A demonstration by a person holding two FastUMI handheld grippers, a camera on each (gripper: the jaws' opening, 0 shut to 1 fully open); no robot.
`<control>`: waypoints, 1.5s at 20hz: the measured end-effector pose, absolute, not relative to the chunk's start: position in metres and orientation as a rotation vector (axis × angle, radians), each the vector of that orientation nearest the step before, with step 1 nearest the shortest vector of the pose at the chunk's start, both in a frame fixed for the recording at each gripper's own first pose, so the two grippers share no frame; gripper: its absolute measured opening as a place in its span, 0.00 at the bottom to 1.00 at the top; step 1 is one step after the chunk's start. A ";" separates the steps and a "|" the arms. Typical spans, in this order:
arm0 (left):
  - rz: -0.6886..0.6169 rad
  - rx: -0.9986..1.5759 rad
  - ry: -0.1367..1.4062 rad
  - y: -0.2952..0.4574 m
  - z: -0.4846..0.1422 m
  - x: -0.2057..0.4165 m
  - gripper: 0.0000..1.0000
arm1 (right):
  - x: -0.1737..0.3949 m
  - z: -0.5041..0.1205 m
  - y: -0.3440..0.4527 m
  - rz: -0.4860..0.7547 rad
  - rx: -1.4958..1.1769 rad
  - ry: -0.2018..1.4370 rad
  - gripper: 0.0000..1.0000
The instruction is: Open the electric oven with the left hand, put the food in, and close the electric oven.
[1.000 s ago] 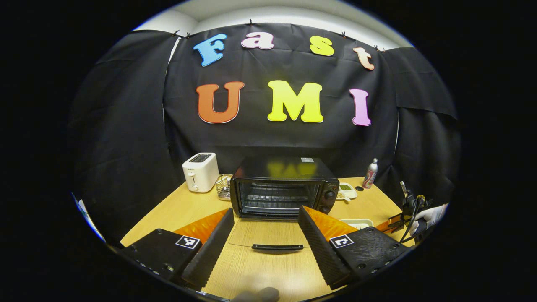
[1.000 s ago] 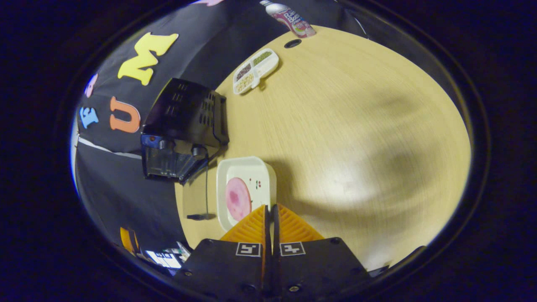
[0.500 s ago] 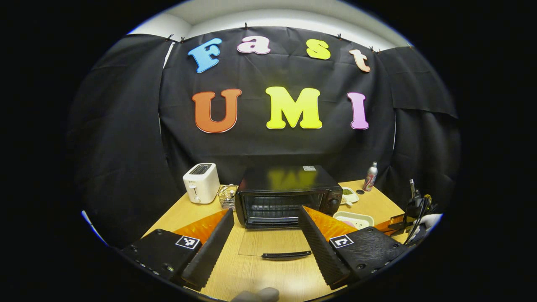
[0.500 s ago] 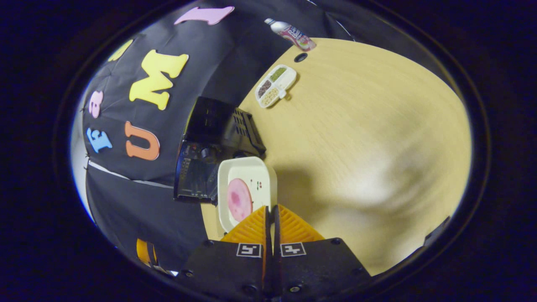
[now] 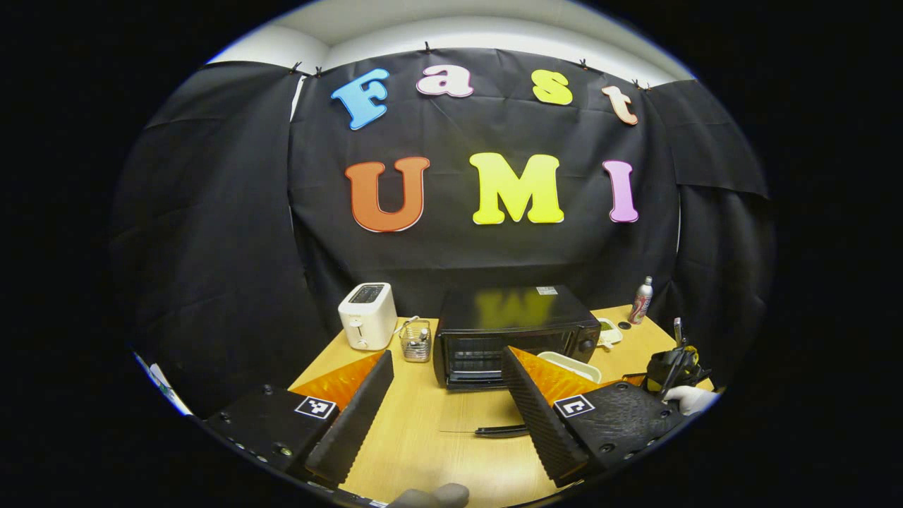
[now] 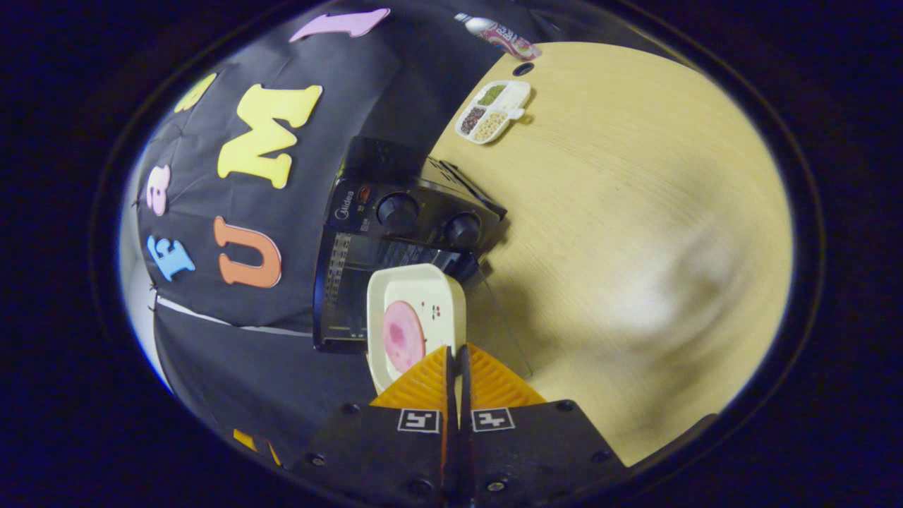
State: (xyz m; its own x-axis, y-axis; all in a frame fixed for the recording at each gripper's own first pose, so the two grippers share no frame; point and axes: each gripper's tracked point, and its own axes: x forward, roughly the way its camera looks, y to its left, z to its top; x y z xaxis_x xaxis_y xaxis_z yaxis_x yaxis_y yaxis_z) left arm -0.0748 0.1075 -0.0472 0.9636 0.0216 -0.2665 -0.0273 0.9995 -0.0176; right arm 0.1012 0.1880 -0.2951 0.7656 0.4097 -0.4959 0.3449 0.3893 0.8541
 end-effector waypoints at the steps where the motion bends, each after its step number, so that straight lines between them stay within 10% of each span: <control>1: 0.032 -0.015 0.267 0.113 -0.045 -0.076 0.96 | 0.110 -0.295 0.195 0.035 1.225 0.730 0.04; 24: 0.080 -0.042 0.304 0.124 -0.064 -0.047 0.96 | 0.256 -0.303 0.229 0.016 1.177 0.613 0.02; 28: 0.068 -0.053 0.293 0.122 -0.065 -0.044 0.96 | 0.255 -0.279 0.220 0.060 1.179 0.536 0.21; 30: 0.063 -0.060 0.296 0.121 -0.068 -0.042 0.96 | 0.251 -0.273 0.215 0.069 1.151 0.534 0.48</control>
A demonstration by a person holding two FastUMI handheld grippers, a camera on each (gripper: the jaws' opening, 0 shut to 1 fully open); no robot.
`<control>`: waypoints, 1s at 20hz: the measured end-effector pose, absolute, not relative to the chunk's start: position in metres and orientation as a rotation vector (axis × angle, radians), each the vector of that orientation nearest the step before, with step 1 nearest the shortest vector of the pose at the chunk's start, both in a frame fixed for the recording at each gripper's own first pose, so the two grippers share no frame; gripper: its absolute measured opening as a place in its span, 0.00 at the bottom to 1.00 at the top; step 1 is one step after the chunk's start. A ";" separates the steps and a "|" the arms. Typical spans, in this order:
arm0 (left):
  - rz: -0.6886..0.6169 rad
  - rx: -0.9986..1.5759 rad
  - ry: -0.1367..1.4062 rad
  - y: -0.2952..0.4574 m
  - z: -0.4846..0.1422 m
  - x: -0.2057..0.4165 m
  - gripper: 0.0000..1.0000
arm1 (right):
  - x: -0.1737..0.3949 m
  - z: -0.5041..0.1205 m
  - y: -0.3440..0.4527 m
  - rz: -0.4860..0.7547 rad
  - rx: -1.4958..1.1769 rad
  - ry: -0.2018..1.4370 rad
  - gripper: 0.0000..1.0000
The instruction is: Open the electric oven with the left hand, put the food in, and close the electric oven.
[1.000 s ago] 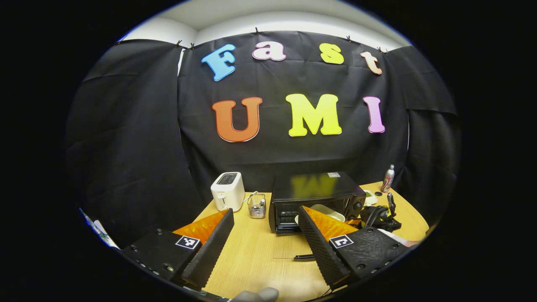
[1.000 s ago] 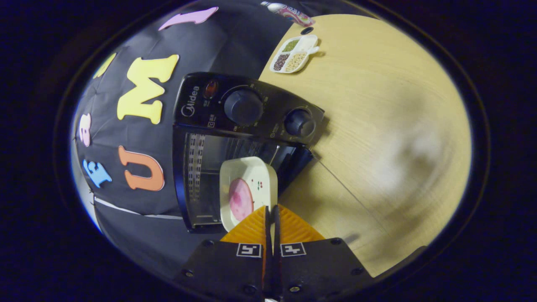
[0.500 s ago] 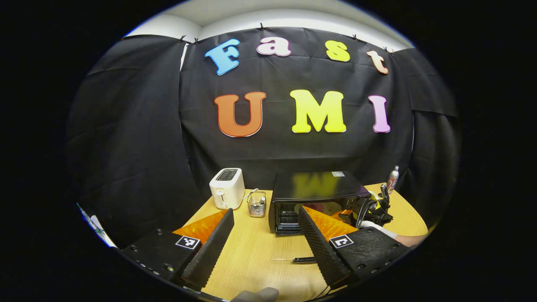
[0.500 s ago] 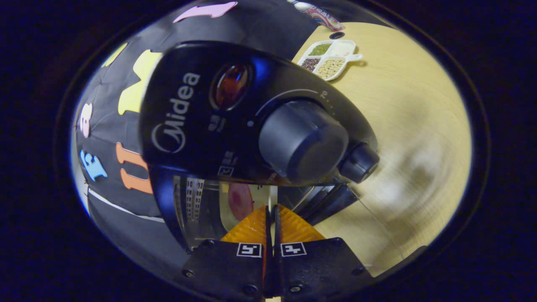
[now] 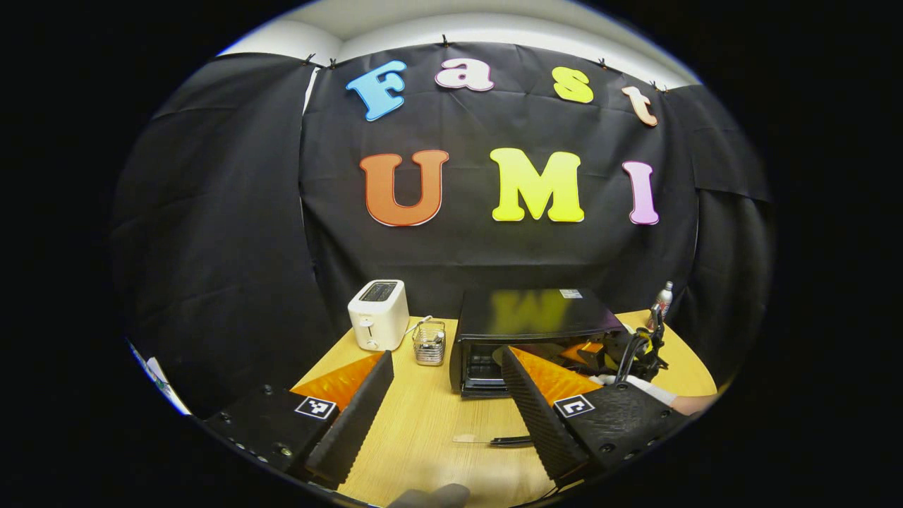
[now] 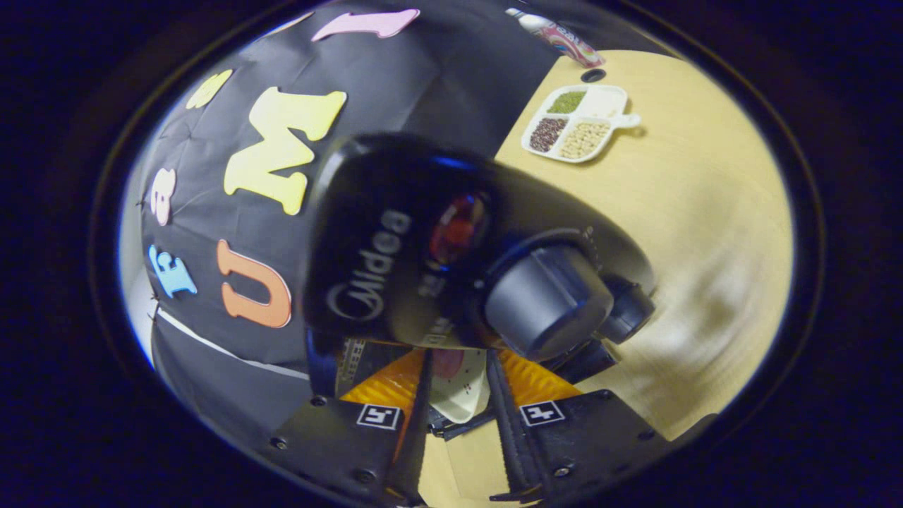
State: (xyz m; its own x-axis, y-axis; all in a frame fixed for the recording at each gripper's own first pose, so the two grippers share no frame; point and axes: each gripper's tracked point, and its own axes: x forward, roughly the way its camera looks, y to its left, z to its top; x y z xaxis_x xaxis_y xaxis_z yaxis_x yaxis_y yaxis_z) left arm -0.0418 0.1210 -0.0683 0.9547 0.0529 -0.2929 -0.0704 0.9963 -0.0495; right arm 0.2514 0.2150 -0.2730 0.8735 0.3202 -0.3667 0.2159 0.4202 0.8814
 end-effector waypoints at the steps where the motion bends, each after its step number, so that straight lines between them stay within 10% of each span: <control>1: 0.061 -0.069 0.294 0.121 -0.068 -0.041 0.96 | 0.249 -0.269 0.213 0.078 1.138 0.533 0.47; 6: 0.039 -0.077 0.283 0.113 -0.071 -0.042 0.96 | 0.220 -0.261 0.199 0.089 1.054 0.559 0.77; 7: 0.033 -0.070 0.279 0.111 -0.071 -0.042 0.96 | 0.214 -0.259 0.194 0.087 1.019 0.558 0.96; 20: -0.045 -0.055 0.264 0.065 -0.100 -0.043 0.96 | 0.111 -0.195 0.094 0.042 0.416 0.410 1.00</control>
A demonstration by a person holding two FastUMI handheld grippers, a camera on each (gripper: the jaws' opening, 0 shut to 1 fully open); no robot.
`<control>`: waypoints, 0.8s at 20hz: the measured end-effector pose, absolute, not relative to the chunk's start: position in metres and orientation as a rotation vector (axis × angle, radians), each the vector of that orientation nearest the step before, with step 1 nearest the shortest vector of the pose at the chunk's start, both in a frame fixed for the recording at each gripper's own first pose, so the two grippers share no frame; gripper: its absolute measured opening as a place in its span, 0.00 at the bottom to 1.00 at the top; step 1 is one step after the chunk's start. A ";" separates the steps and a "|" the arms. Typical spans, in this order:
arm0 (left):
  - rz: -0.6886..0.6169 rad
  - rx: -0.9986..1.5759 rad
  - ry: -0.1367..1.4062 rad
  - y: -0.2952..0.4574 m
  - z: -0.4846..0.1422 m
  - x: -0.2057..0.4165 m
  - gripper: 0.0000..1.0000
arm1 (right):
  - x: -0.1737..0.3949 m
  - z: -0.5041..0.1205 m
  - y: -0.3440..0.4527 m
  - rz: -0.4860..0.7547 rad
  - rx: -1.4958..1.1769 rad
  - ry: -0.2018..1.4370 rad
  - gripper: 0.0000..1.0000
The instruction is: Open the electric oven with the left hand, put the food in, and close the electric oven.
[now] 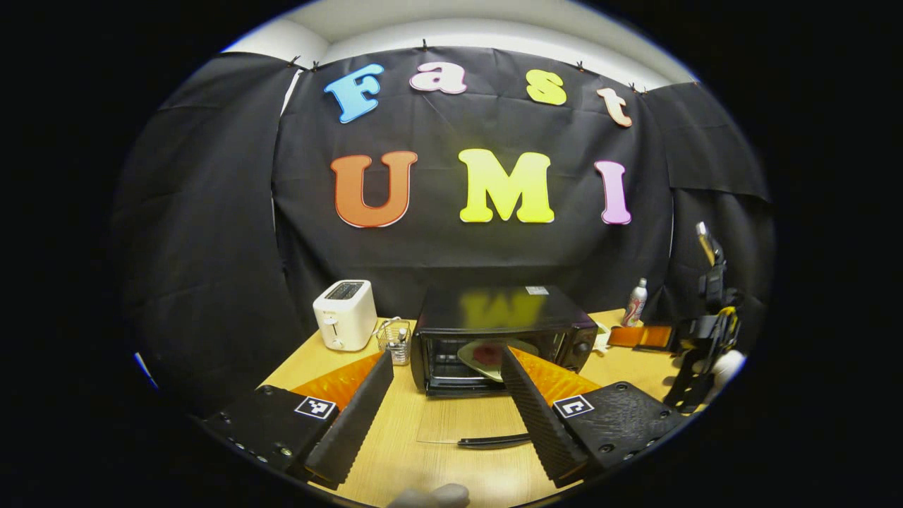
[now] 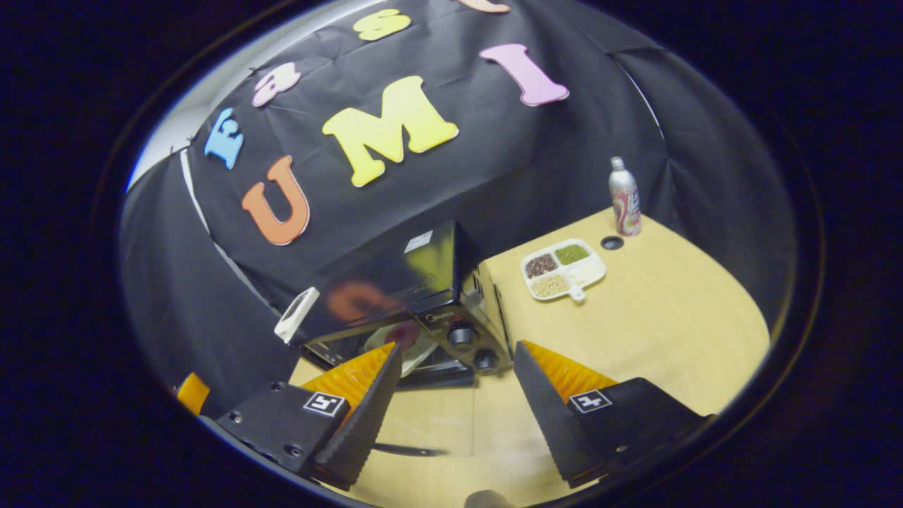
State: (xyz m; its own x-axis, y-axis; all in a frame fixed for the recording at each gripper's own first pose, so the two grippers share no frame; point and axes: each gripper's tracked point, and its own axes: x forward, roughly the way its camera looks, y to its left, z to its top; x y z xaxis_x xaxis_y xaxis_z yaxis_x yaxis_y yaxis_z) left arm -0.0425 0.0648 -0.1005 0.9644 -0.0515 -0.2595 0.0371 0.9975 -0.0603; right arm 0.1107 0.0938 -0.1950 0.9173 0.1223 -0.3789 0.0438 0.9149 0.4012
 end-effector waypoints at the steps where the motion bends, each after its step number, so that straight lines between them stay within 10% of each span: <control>1: -0.050 -0.051 0.276 0.059 -0.110 -0.043 0.96 | 0.102 -0.190 0.084 0.032 0.368 0.401 0.95; 16: -0.151 -0.082 0.566 -0.027 -0.277 -0.063 0.96 | 0.010 -0.160 -0.007 -0.101 0.084 0.372 0.96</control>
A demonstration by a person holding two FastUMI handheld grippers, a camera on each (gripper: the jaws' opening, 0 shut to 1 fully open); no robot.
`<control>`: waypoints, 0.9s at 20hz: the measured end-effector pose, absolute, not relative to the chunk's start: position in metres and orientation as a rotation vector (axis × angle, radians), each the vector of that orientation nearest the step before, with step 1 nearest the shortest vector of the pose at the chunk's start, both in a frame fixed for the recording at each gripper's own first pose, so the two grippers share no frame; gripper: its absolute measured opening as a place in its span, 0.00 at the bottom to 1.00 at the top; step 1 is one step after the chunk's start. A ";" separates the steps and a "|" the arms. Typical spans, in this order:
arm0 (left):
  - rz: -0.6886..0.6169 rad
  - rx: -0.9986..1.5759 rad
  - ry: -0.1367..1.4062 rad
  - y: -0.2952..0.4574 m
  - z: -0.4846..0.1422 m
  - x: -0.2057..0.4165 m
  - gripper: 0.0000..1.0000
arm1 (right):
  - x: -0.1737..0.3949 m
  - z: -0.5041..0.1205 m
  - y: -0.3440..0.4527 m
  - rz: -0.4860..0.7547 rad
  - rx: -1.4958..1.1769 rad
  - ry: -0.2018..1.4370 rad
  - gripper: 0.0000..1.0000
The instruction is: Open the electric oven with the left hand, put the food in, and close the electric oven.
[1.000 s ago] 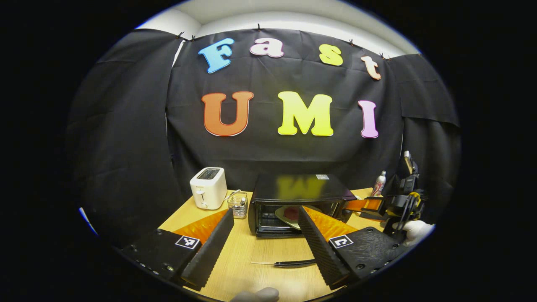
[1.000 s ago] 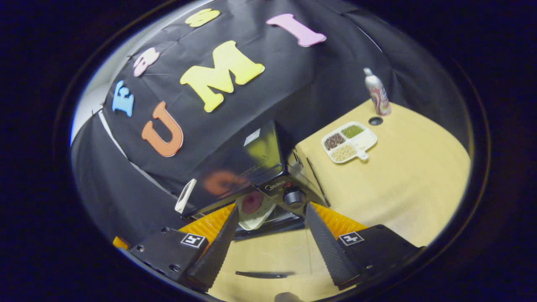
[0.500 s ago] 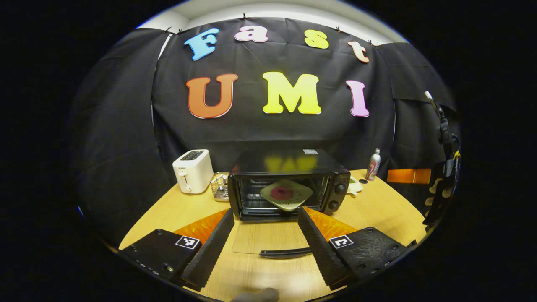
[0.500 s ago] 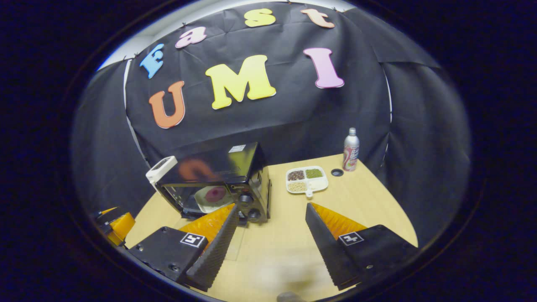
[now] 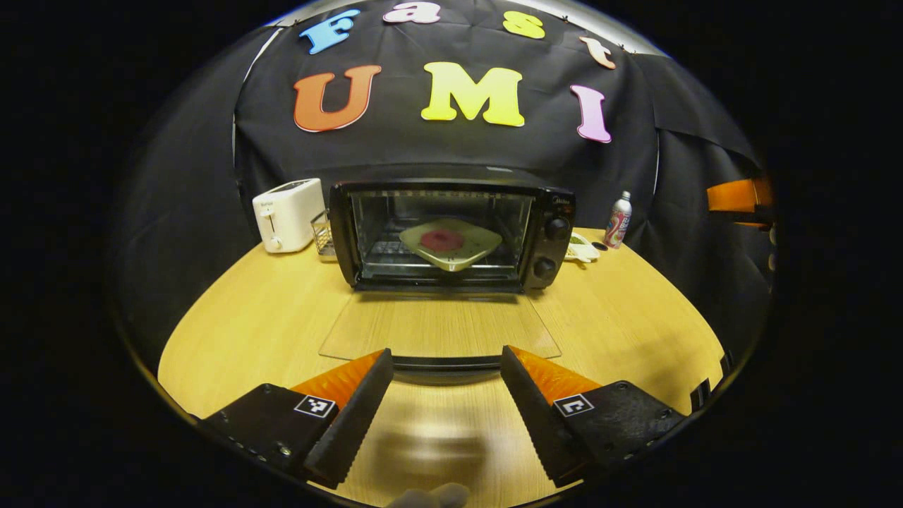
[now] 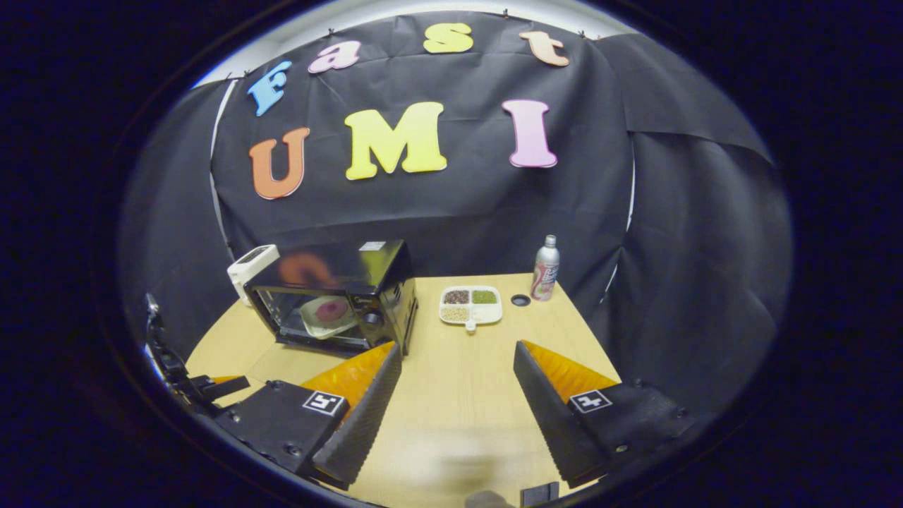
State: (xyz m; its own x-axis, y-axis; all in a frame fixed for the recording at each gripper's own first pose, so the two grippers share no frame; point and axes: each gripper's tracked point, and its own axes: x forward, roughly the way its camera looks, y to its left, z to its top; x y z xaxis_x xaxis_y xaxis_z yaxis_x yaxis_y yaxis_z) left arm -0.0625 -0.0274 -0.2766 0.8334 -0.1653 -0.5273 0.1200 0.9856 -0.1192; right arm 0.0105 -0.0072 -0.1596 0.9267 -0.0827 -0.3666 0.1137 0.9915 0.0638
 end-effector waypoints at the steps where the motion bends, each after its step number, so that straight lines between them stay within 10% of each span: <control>1: -0.152 -0.080 0.578 -0.028 -0.285 -0.063 0.96 | 0.006 -0.159 -0.010 -0.105 0.080 0.373 0.96; 18: -0.135 -0.040 0.702 -0.037 -0.361 -0.037 0.96 | -0.029 -0.153 -0.022 -0.161 0.100 0.392 1.00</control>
State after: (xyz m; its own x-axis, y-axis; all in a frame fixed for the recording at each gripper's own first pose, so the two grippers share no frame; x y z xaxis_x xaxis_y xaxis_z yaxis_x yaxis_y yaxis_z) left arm -0.0373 -0.0369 -0.3613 0.7550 -0.1371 -0.6413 0.1102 0.9905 -0.0820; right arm -0.0295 -0.0223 -0.1534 0.9115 -0.1367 -0.3879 0.1754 0.9823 0.0659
